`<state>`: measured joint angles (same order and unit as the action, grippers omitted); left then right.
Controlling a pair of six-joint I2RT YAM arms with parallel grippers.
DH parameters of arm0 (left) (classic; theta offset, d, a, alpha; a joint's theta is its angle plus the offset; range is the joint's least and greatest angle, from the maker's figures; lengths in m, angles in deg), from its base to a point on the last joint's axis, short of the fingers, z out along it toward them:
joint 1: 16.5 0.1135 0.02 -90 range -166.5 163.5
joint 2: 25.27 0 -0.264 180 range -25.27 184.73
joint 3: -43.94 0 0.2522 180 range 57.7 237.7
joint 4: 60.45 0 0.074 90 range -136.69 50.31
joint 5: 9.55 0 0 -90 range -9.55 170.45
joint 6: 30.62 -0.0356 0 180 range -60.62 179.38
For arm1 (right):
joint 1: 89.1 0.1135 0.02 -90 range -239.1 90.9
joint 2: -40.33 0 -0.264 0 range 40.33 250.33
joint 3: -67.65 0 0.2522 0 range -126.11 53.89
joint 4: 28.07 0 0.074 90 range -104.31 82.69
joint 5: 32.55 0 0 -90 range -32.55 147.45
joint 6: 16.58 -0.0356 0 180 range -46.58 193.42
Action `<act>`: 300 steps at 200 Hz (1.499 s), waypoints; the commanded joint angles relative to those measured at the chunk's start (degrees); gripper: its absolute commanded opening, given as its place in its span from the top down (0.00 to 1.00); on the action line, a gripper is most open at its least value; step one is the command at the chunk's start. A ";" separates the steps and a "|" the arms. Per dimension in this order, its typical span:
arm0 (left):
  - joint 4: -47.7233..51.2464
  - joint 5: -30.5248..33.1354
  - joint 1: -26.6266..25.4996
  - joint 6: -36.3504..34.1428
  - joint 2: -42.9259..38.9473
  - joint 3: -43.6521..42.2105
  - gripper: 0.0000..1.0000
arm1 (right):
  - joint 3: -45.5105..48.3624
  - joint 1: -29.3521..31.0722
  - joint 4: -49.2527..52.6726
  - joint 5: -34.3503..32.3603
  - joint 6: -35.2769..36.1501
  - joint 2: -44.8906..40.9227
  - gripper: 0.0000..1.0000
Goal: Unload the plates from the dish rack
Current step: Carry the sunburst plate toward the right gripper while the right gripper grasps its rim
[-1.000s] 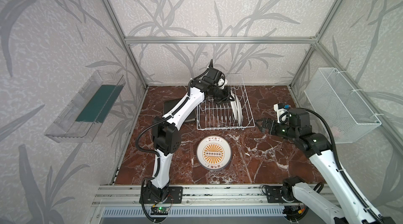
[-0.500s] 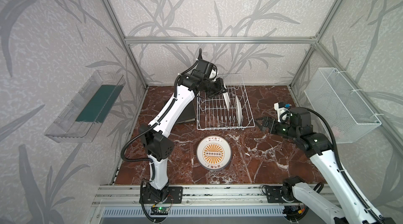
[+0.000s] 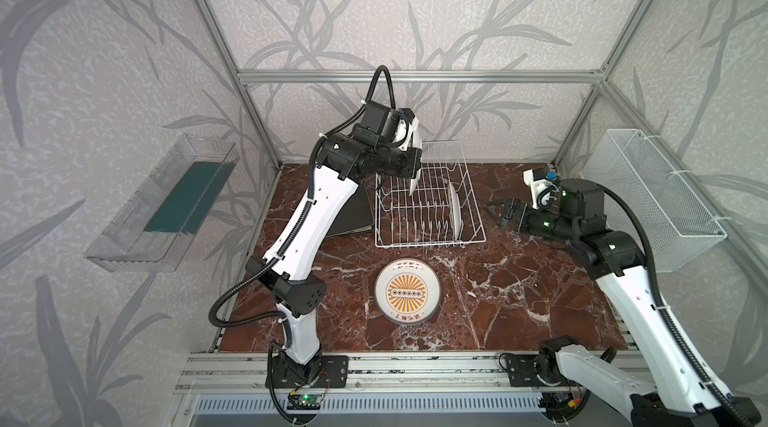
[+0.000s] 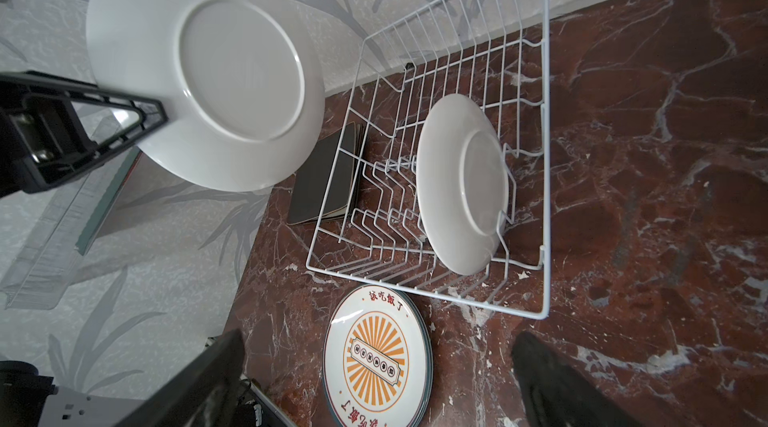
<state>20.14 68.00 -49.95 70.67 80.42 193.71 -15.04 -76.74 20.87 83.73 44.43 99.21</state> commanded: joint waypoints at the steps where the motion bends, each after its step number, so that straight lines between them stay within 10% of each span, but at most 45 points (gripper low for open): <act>1: 4.73 9.66 -2.20 -14.78 -3.37 -0.80 1.00 | -3.30 -0.23 1.35 2.08 -0.42 1.54 0.00; 158: -38.15 35.92 -18.83 -71.98 -28.24 -53.77 1.00 | -18.22 2.90 0.44 7.29 -9.21 18.13 0.16; 300: -45.84 35.05 -21.13 -76.51 -30.66 -62.17 1.00 | -20.59 7.50 4.15 4.46 -9.24 27.05 0.74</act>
<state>-21.91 103.06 -70.76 -5.11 52.44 132.00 -34.12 -69.33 22.46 88.32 34.31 125.56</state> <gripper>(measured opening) 0.065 0.305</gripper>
